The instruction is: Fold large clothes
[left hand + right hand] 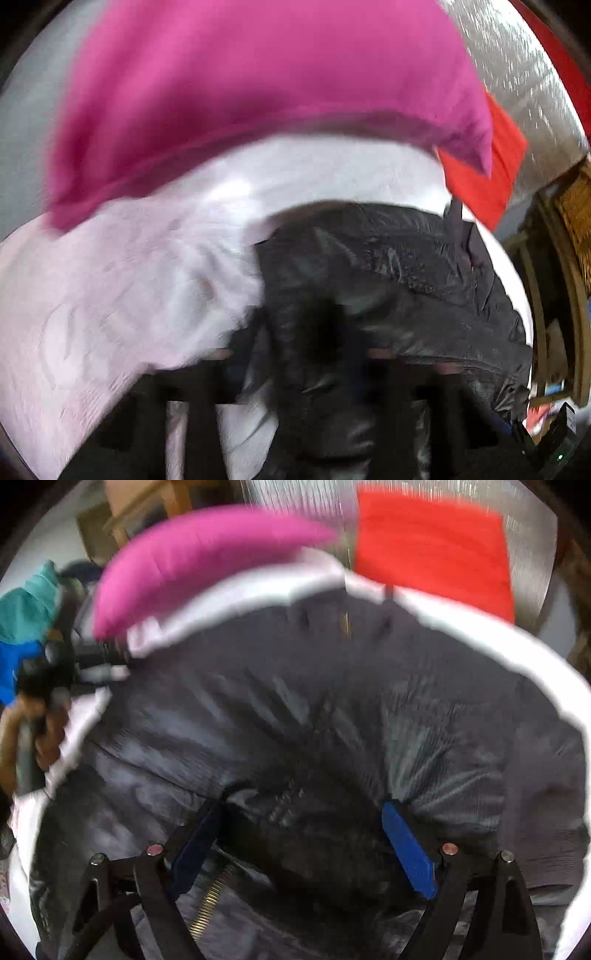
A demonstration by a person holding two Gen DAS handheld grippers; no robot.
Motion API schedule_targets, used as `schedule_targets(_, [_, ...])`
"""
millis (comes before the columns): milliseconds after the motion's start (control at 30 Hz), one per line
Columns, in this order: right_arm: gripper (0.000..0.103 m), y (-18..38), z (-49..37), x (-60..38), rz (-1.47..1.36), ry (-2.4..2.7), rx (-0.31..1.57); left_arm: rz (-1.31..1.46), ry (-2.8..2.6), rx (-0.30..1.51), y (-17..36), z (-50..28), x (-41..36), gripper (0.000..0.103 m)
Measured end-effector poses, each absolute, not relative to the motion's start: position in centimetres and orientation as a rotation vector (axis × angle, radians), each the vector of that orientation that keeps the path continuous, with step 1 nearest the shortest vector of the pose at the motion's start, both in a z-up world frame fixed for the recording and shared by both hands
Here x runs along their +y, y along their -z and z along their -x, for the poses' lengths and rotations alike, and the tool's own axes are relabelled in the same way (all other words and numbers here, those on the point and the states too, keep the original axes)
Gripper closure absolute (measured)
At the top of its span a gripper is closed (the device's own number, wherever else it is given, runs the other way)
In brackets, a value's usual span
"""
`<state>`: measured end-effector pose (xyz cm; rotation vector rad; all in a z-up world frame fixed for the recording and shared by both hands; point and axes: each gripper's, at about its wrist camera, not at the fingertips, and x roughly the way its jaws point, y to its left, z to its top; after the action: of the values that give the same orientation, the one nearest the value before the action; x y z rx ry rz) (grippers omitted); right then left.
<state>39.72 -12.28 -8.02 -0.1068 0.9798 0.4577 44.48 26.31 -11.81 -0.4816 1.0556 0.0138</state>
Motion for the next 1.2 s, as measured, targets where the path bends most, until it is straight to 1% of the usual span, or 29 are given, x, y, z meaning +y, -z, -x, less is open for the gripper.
schedule_targets(67, [0.012,8.0,-39.6,-12.4,0.104,-0.455,0.988,0.436,-0.037,1.045,11.1,-45.3,25.6,0.087])
schedule_targets(167, [0.012,8.2,-39.1,-12.6,0.106,-0.452,0.984,0.367,-0.074,1.049,11.4,-45.9,24.9,0.088])
schedule_targets(267, [0.011,8.3,-39.1,-11.9,0.101,-0.452,0.98,0.308,-0.139,1.0,10.7,-44.2,24.1,0.076])
schedule_targets(333, [0.009,8.4,-39.1,-11.9,0.1,-0.457,0.97,0.253,-0.213,0.938,8.7,-41.6,23.5,0.061])
schedule_targets(367, [0.007,8.5,-39.1,-11.6,0.1,-0.462,0.966,0.232,-0.24,0.903,7.7,-40.2,23.1,0.05])
schedule_targets(400, [0.006,8.6,-39.5,-11.3,0.102,-0.464,0.964,0.211,-0.264,0.85,6.3,-38.8,22.2,0.04])
schedule_targets(467, [0.005,8.3,-39.5,-11.5,0.079,-0.469,0.964,0.18,-0.253,0.767,4.3,-36.0,20.2,0.034])
schedule_targets(500, [0.005,7.8,-39.5,-12.0,0.041,-0.48,0.962,0.17,-0.213,0.745,3.8,-34.9,18.4,0.034])
schedule_targets(567, [0.005,6.1,-38.9,-14.3,-0.088,-0.505,0.934,0.155,-0.126,0.755,3.8,-34.0,15.1,0.034])
schedule_targets(667, [0.005,3.6,-38.1,-18.9,-0.211,-0.48,0.855,0.137,0.014,0.79,4.6,-33.4,9.8,0.034])
schedule_targets(733, [0.005,2.3,-38.0,-23.7,-0.276,-0.403,0.799,0.091,0.052,0.83,6.3,-33.6,6.5,0.034])
schedule_targets(800, [0.005,2.0,-38.5,-28.6,-0.34,-0.295,0.767,0.019,0.049,0.877,8.0,-34.5,3.9,0.034])
schedule_targets(833, [0.005,2.4,-39.1,-31.4,-0.392,-0.232,0.769,-0.016,0.027,0.881,9.3,-34.9,3.4,0.034])
schedule_targets(900, [0.005,3.9,-40.6,-36.1,-0.506,-0.127,0.793,-0.047,0.014,0.871,9.8,-35.0,3.1,0.034])
schedule_targets(933, [0.008,4.9,-41.4,-37.8,-0.566,-0.103,0.819,-0.052,0.013,0.868,9.8,-34.9,3.0,0.034])
schedule_targets(967, [0.019,5.7,-42.3,-38.7,-0.603,-0.112,0.846,-0.058,0.013,0.866,9.8,-35.0,3.0,0.034])
schedule_targets(1033, [0.036,7.6,-44.6,-39.0,-0.629,-0.144,0.933,-0.068,0.011,0.869,9.9,-34.8,2.9,0.033])
schedule_targets(1100, [0.036,8.6,-46.4,-38.5,-0.638,-0.196,0.979,-0.083,0.009,0.871,9.9,-34.8,2.7,0.033])
schedule_targets(1133, [0.04,8.8,-47.1,-38.3,-0.637,-0.214,0.99,-0.087,0.009,0.873,10.1,-34.9,2.5,0.033])
schedule_targets(1167, [0.066,8.7,-47.7,-38.1,-0.636,-0.216,0.99,-0.089,0.01,0.874,10.4,-35.4,2.7,0.033])
schedule_targets(1200, [0.081,8.5,-48.2,-38.2,-0.631,-0.203,0.985,-0.091,0.012,0.873,10.5,-35.5,2.7,0.033])
